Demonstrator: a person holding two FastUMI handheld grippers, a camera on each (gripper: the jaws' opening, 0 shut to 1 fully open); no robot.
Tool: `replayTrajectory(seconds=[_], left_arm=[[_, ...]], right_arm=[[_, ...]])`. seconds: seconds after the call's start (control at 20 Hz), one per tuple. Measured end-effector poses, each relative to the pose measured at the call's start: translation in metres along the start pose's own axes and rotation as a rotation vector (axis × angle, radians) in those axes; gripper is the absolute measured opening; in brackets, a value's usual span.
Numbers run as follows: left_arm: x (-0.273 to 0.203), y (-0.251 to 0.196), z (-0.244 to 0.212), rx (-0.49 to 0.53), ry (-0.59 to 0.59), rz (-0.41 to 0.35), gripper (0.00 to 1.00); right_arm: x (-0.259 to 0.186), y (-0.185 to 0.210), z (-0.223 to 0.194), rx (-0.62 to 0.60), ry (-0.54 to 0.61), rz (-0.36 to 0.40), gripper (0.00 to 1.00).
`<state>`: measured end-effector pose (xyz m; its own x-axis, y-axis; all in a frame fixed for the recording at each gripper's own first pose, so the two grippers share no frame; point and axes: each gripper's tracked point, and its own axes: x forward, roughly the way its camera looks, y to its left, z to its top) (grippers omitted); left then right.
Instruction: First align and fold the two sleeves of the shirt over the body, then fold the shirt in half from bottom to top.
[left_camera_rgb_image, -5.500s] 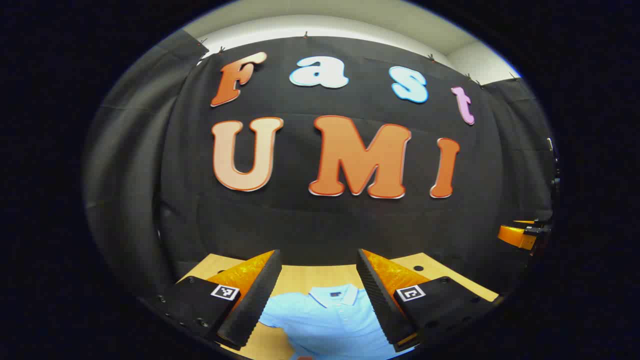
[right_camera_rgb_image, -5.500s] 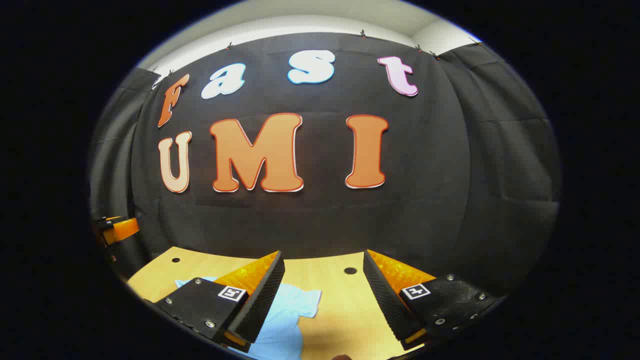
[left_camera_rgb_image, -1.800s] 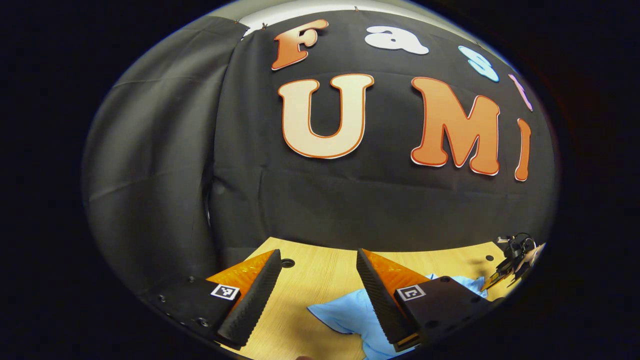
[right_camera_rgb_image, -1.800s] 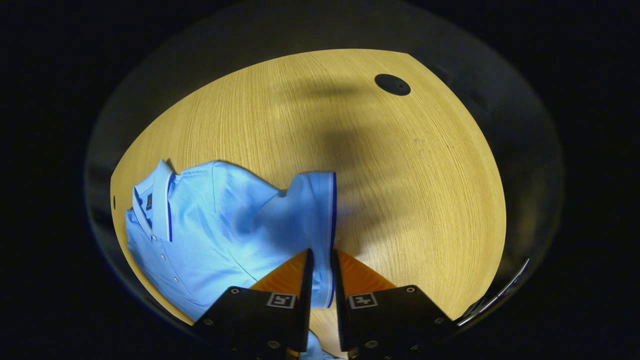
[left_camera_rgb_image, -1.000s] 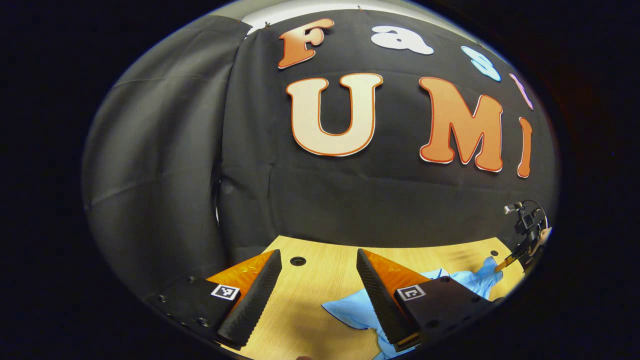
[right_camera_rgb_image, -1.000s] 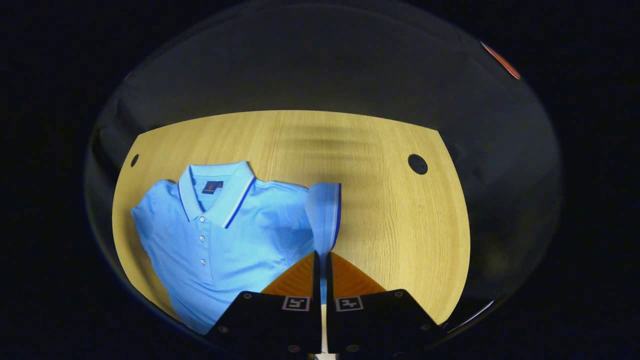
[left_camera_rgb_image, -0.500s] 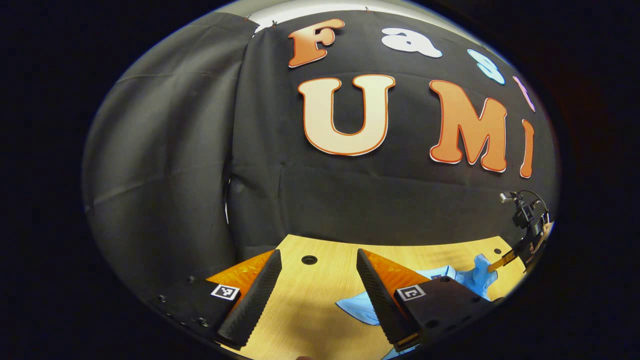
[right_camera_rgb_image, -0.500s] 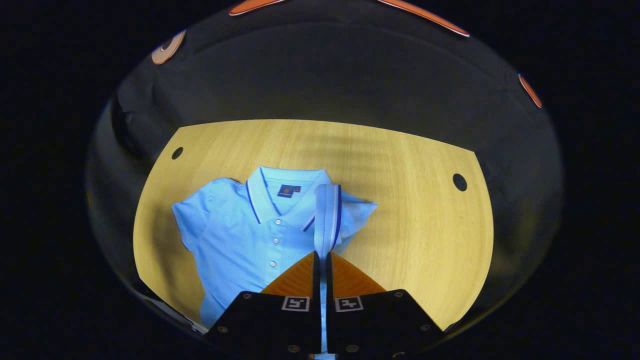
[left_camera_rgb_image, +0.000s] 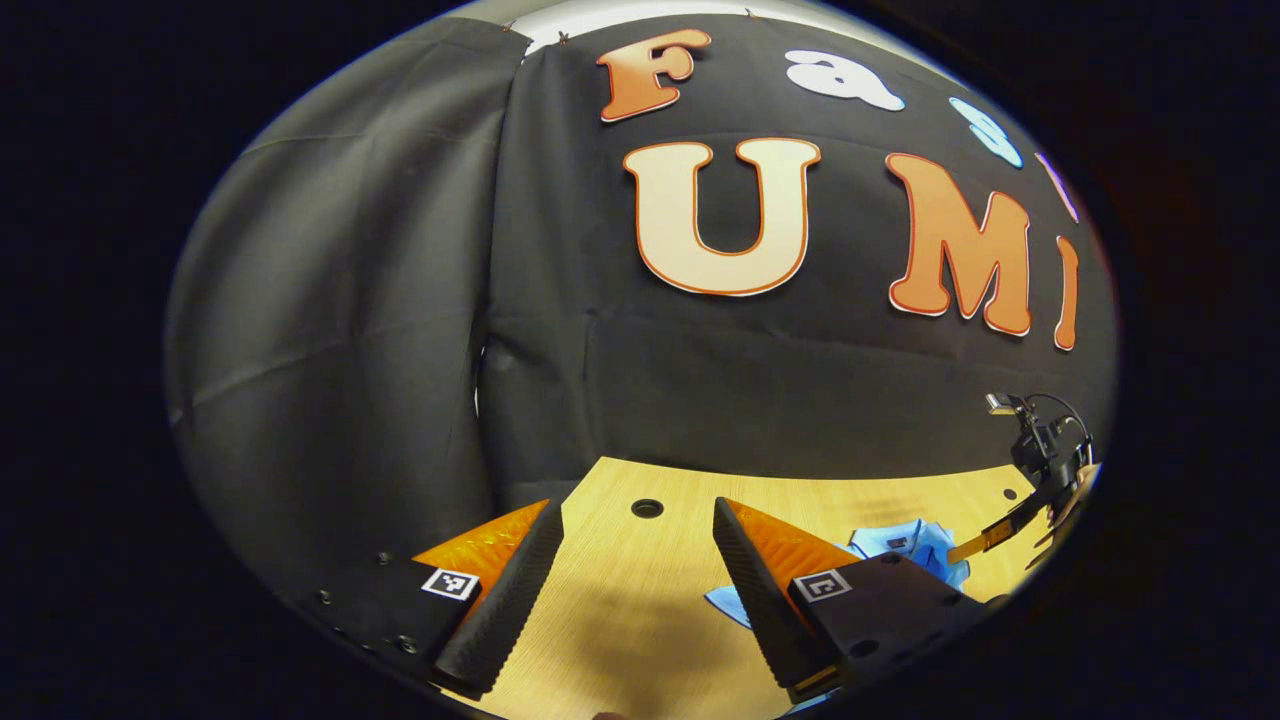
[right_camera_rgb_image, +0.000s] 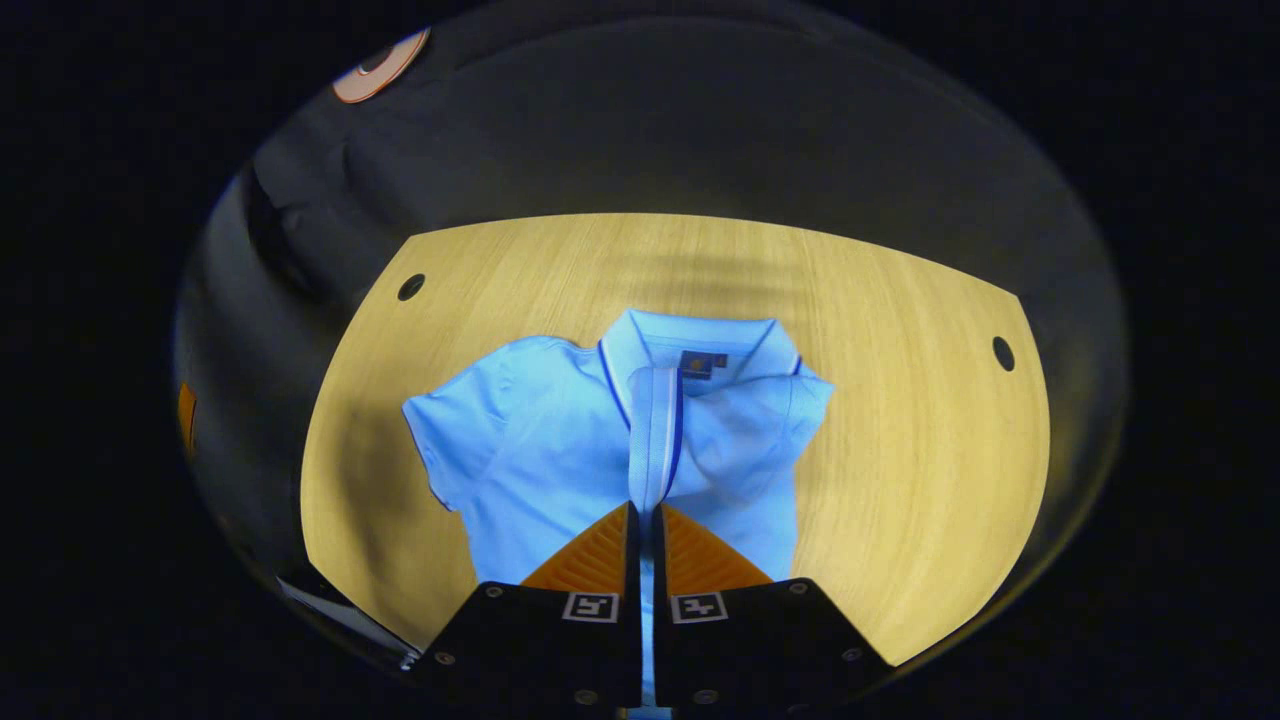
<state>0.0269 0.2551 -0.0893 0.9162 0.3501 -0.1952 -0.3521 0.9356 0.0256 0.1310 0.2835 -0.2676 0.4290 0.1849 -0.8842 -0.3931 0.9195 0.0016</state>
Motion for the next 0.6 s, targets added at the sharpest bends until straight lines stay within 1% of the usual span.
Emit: replayTrajectory(seconds=[0.05, 0.1, 0.15, 0.2, 0.25, 0.3, 0.45, 0.5, 0.55, 0.6], left_arm=[[0.001, 0.002, 0.0, -0.001, 0.002, 0.002, 0.95], [0.001, 0.002, -0.001, -0.002, 0.004, 0.003, 1.0], [0.002, 0.002, -0.002, -0.003, 0.006, 0.003, 0.95], [0.002, 0.001, -0.004, -0.005, 0.009, 0.0, 0.95], [0.003, -0.002, -0.004, -0.007, 0.013, -0.002, 0.98], [0.003, -0.003, -0.006, -0.008, 0.018, -0.006, 0.98], [0.007, -0.01, -0.014, 0.001, 0.056, -0.005, 0.98], [0.008, -0.013, -0.018, -0.001, 0.071, -0.011, 0.98], [0.009, -0.018, -0.022, -0.001, 0.093, -0.019, 0.95], [0.01, -0.023, -0.027, -0.001, 0.117, -0.029, 0.98]], right_arm=[[0.002, 0.006, -0.001, -0.009, 0.0, 0.014, 0.06], [0.002, 0.012, -0.003, -0.012, 0.002, 0.025, 0.07], [0.003, 0.021, -0.002, -0.009, 0.004, 0.043, 0.08], [0.005, 0.026, -0.003, -0.001, 0.003, 0.052, 0.14], [0.003, 0.03, -0.002, 0.004, 0.0, 0.065, 0.16], [0.003, 0.034, -0.002, 0.002, -0.006, 0.075, 0.24], [-0.003, 0.038, 0.002, -0.02, -0.041, 0.081, 0.44], [-0.007, 0.036, 0.003, -0.024, -0.06, 0.07, 0.62], [-0.009, 0.034, 0.005, -0.025, -0.081, 0.063, 0.79], [-0.012, 0.034, 0.006, -0.023, -0.097, 0.061, 0.96]])
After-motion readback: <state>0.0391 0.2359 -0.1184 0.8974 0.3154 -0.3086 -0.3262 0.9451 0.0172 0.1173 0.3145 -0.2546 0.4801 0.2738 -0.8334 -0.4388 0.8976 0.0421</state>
